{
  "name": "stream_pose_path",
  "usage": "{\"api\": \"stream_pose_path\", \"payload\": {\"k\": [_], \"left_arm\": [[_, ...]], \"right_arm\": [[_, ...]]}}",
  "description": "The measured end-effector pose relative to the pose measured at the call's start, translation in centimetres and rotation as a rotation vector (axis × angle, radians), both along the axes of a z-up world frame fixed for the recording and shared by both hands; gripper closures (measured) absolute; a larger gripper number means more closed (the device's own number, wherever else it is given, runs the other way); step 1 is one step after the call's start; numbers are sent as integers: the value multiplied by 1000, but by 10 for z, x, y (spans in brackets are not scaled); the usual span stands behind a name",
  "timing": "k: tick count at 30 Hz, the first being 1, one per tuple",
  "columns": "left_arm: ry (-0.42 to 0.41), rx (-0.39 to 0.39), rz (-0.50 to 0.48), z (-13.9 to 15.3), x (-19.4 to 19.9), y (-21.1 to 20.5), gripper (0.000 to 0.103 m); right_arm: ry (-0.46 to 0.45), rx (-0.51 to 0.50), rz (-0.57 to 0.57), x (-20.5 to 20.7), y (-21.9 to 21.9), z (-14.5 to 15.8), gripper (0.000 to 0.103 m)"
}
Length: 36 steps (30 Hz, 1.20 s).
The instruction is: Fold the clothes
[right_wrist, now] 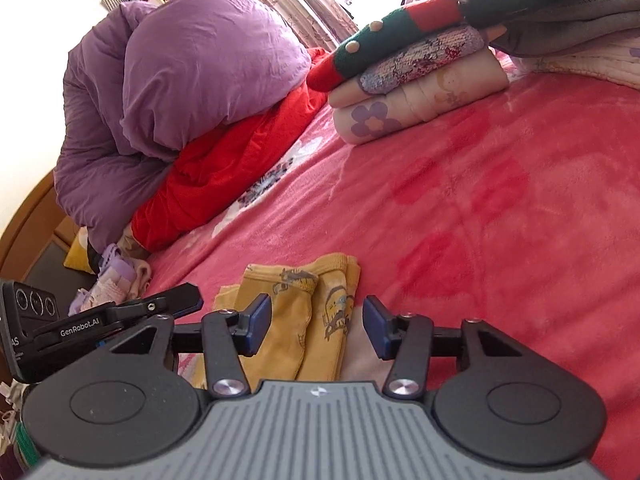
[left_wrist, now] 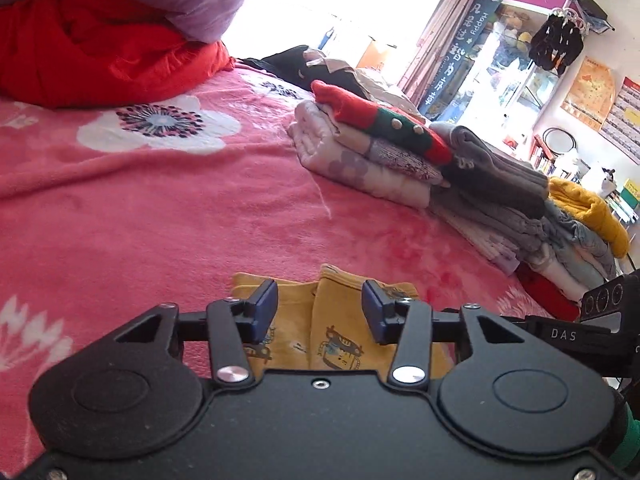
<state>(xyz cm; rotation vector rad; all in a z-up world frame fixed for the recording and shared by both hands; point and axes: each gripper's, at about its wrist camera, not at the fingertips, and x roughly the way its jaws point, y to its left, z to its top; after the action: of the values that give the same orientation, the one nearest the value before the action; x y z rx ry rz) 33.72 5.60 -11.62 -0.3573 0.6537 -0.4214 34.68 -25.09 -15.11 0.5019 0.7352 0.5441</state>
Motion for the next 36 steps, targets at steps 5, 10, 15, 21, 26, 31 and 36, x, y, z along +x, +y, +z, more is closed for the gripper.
{"api": "stream_pose_path", "payload": {"k": [5,10,15,21,26,31,36], "left_arm": [[21,44,-35,-10,10,-15,60],[15,48,-45,-12,22,-23,69],[-17,109,-52,-11,25,-33,99],[-80,130,-18,6,15,-23,102],[-124,147,83,22,-6,-4,102],[-111,167,223,29,-34,35,102],[-95,187,351,33,-64,73,102]], "right_arm": [[-9,-98,24,-5,12,2,52],[-7,-128,39,-6,16,-1,52],[-1,-122,37,-5,14,-3,53],[2,-112,30,-5,13,-4,54],[7,-103,26,-5,12,-5,54],[13,-92,18,-4,11,-5,53],[22,-76,14,-4,9,-6,53]]}}
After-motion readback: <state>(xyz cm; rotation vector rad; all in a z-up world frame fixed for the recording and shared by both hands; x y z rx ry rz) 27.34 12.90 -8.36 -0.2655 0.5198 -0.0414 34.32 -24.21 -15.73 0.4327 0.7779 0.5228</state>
